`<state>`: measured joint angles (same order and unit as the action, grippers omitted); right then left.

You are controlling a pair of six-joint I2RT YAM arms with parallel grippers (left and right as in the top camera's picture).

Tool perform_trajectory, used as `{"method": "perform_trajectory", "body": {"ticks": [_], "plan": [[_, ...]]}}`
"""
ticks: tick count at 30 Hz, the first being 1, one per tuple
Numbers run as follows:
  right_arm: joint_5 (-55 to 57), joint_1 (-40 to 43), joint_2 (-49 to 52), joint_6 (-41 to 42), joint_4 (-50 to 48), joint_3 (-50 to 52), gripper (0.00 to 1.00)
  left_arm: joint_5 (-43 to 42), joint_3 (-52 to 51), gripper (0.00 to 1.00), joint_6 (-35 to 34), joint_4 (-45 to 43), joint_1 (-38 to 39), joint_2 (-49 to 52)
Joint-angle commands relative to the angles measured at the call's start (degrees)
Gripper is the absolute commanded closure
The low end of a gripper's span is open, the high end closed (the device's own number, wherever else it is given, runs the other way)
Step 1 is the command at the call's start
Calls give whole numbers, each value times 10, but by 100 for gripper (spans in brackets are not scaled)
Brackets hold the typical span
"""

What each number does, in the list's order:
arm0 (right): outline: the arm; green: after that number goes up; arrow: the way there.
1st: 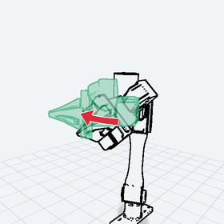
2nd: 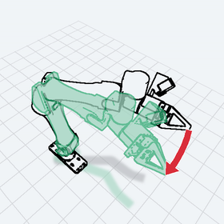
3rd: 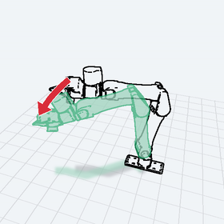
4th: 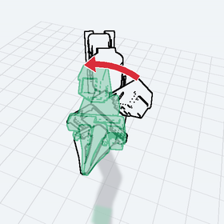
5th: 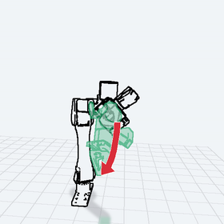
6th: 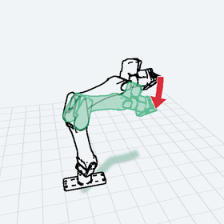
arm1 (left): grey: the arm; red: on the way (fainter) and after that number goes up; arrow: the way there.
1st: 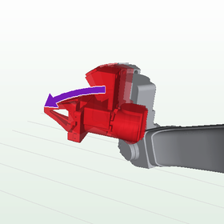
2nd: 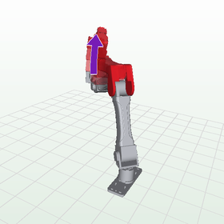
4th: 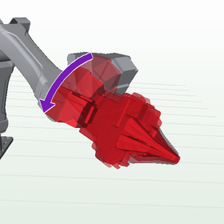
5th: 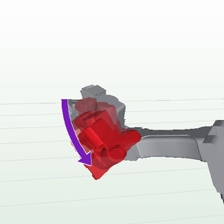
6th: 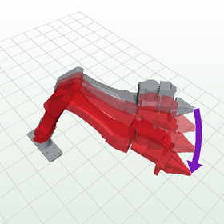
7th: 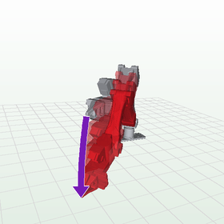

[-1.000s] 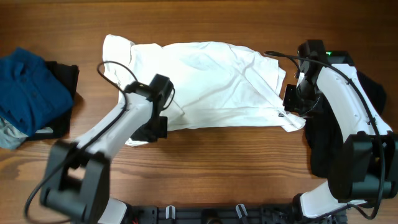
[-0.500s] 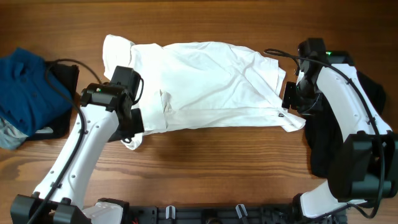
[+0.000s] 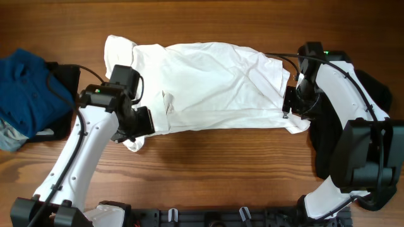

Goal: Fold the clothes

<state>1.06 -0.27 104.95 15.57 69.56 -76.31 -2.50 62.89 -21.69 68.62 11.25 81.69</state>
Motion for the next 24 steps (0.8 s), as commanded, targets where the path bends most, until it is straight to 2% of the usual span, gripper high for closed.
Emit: {"method": "perform_trajectory", "body": {"ticks": [1, 5, 12, 24], "plan": [[-12, 2, 6, 0, 1, 0, 48, 44, -34, 34, -52, -21, 6, 20], [-11, 2, 6, -7, 1, 0, 48, 95, -48, 31, -93, -58, 5, 41], [-12, 2, 6, -21, 1, 0, 48, 95, -48, 32, -110, -93, 5, 82], [-12, 2, 6, -21, 3, 0, 48, 67, -48, 38, -110, -138, 5, 130]]}}
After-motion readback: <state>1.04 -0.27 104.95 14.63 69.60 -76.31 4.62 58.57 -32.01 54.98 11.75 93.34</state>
